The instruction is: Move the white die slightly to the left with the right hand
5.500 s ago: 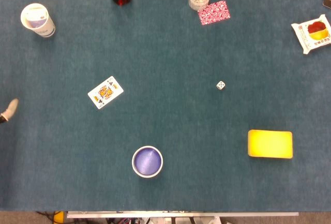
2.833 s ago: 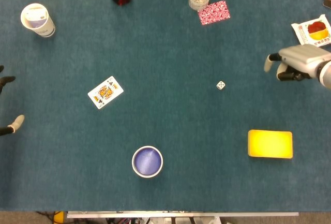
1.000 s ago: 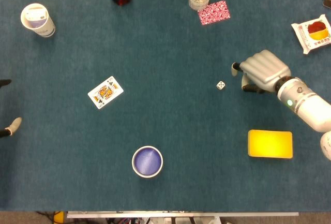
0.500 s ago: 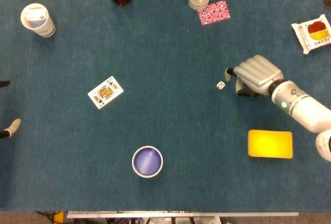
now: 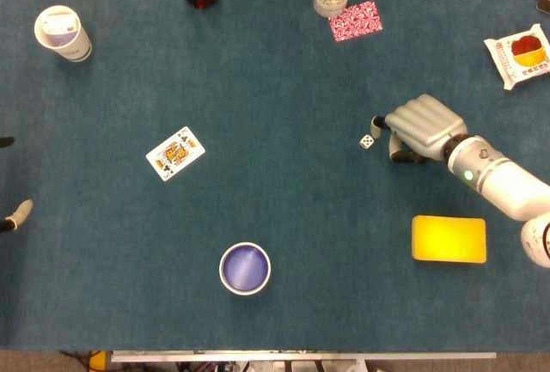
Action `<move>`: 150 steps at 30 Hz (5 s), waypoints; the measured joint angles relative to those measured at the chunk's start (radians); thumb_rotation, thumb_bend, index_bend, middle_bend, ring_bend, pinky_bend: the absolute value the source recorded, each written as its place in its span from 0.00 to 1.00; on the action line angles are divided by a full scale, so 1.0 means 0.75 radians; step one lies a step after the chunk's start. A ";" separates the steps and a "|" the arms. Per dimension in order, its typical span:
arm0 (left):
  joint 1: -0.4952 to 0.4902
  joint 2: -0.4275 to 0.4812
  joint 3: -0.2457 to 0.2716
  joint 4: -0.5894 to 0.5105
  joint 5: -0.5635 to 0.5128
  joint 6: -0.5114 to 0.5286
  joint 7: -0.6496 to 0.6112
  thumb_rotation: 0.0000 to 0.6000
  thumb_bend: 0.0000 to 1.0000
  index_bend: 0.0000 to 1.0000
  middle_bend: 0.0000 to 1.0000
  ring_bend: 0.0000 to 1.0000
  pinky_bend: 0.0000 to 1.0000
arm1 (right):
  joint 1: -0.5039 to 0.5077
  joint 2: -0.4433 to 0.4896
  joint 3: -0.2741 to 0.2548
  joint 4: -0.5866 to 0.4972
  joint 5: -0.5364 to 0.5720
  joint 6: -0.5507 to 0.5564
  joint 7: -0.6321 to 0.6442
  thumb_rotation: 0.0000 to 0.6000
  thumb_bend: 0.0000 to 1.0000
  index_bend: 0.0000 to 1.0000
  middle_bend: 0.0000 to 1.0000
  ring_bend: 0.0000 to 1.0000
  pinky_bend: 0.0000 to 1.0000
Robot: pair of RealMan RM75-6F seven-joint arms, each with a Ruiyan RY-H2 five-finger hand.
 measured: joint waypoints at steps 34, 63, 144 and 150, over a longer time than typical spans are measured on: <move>-0.013 0.005 -0.008 -0.010 -0.005 -0.025 0.019 1.00 0.21 0.19 0.07 0.08 0.36 | -0.076 0.009 0.078 -0.021 -0.274 -0.041 0.224 0.52 1.00 0.33 1.00 1.00 1.00; -0.158 0.075 -0.050 -0.107 0.067 -0.092 0.217 1.00 0.21 0.19 0.07 0.08 0.36 | -0.124 0.102 0.094 -0.121 -0.305 0.019 0.194 0.53 1.00 0.33 1.00 1.00 1.00; -0.171 0.040 -0.004 -0.032 0.024 -0.116 0.171 1.00 0.21 0.19 0.07 0.08 0.36 | -0.078 -0.034 0.077 0.002 -0.182 -0.057 0.142 0.58 1.00 0.31 1.00 1.00 1.00; -0.169 0.036 -0.001 -0.024 0.023 -0.118 0.164 1.00 0.21 0.19 0.07 0.08 0.36 | -0.084 -0.044 0.091 0.012 -0.204 -0.047 0.164 0.58 1.00 0.31 1.00 1.00 1.00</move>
